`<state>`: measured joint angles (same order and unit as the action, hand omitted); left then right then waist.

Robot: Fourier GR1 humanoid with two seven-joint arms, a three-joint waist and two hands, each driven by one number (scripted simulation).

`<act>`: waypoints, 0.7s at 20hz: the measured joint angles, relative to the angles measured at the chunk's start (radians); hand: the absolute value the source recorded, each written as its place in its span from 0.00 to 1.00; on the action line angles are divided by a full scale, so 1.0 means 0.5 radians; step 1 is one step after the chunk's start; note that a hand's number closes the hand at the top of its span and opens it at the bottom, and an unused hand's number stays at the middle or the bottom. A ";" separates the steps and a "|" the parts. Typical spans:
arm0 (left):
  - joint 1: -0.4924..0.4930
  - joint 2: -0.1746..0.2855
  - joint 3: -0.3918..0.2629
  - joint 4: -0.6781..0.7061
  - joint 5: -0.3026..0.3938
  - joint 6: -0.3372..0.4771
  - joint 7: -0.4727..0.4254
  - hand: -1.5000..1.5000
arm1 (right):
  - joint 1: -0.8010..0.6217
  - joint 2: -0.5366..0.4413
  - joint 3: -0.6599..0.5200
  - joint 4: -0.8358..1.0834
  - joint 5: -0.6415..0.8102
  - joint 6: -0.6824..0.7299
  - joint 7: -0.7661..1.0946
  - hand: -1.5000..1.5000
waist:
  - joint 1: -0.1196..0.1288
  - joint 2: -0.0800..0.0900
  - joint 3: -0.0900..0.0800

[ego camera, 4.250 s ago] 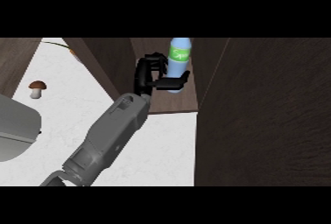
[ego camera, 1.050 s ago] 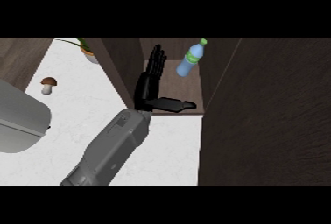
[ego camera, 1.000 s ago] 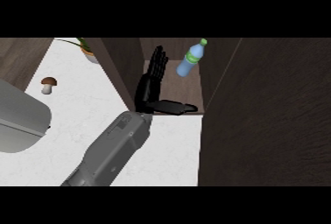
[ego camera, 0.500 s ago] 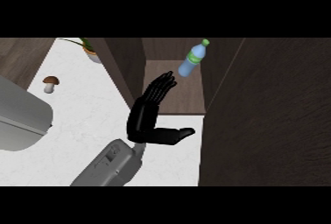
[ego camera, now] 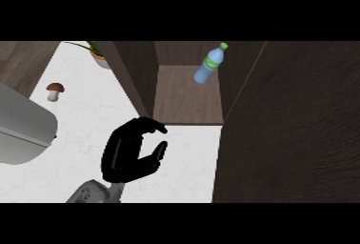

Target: Pick up the bottled water, place it into the cabinet and close the cabinet

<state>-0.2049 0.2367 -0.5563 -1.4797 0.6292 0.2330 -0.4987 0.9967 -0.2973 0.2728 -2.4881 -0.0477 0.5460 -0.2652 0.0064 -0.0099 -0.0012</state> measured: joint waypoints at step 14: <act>0.597 0.398 0.275 -0.541 0.250 -0.166 -0.015 0.00 | -0.076 -0.190 0.487 -0.023 0.115 0.118 0.047 1.00 | 0.014 -0.015 -0.011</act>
<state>0.0937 0.4357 -0.4187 -1.7501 0.7542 0.1497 -0.5060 0.9586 -0.3921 0.5165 -2.4995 0.0098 0.6050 -0.2416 0.0133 -0.0172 -0.0065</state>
